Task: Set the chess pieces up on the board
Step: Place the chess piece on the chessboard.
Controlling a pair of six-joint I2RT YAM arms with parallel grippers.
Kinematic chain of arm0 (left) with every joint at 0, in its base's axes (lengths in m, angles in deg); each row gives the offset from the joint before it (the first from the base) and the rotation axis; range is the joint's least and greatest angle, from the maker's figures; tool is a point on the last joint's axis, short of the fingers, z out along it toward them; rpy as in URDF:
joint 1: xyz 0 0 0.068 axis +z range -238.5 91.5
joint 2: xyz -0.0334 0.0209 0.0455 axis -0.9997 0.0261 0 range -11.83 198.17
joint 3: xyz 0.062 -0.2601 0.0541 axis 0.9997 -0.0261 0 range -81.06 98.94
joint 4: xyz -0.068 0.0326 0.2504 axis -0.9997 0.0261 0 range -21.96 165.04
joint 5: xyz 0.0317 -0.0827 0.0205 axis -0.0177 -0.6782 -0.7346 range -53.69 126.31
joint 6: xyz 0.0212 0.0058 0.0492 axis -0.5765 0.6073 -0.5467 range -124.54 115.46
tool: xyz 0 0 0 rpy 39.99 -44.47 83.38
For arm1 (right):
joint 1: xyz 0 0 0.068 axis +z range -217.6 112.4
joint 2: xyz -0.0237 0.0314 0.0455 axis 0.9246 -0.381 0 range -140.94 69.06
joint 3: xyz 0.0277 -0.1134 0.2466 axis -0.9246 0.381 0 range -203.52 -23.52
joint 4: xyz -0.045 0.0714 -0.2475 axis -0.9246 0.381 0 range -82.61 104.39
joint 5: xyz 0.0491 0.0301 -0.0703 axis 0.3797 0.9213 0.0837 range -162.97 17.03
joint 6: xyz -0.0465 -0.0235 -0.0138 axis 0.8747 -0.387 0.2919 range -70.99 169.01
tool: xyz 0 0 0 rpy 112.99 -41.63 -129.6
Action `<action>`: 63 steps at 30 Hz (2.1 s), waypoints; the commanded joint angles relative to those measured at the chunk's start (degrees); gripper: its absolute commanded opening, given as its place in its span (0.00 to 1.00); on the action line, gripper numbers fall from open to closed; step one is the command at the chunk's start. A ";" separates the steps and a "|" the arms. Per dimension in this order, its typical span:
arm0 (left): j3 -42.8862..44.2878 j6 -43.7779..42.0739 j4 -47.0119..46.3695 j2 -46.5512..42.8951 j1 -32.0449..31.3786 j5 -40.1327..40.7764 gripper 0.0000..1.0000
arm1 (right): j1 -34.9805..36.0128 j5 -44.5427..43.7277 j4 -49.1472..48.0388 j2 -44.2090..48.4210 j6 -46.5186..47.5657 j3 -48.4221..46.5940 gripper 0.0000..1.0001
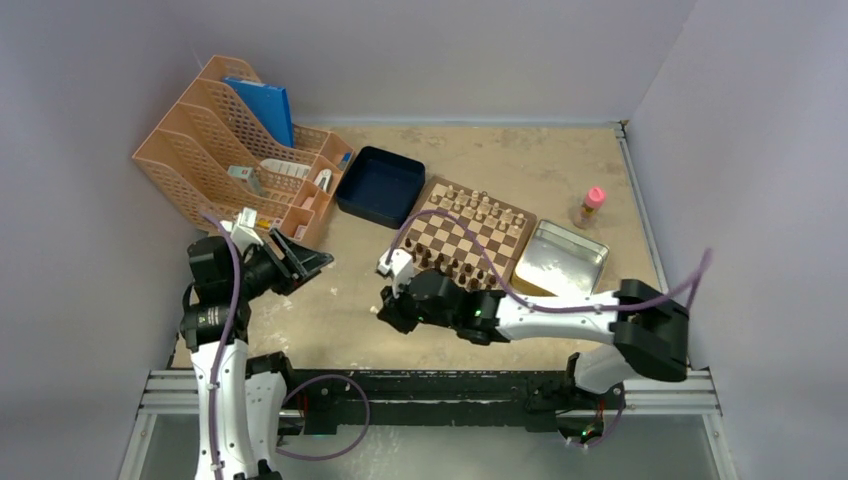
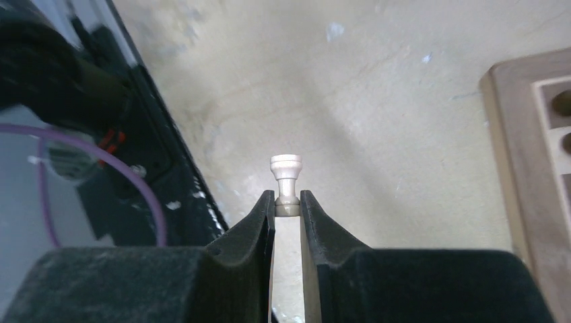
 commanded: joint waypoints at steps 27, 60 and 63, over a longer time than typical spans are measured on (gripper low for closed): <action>-13.56 18.27 -12.41 -0.24 -0.64 -9.12 0.51 | -1.94 -4.92 6.60 -5.37 -5.66 -22.93 0.13; -16.05 28.27 -14.33 -2.25 -0.64 -5.17 0.25 | -1.97 -4.80 1.35 -6.11 -5.29 -23.11 0.14; -16.12 29.96 -14.29 -3.42 -0.64 -4.65 0.15 | -1.98 -4.81 0.70 -6.42 -5.44 -23.29 0.15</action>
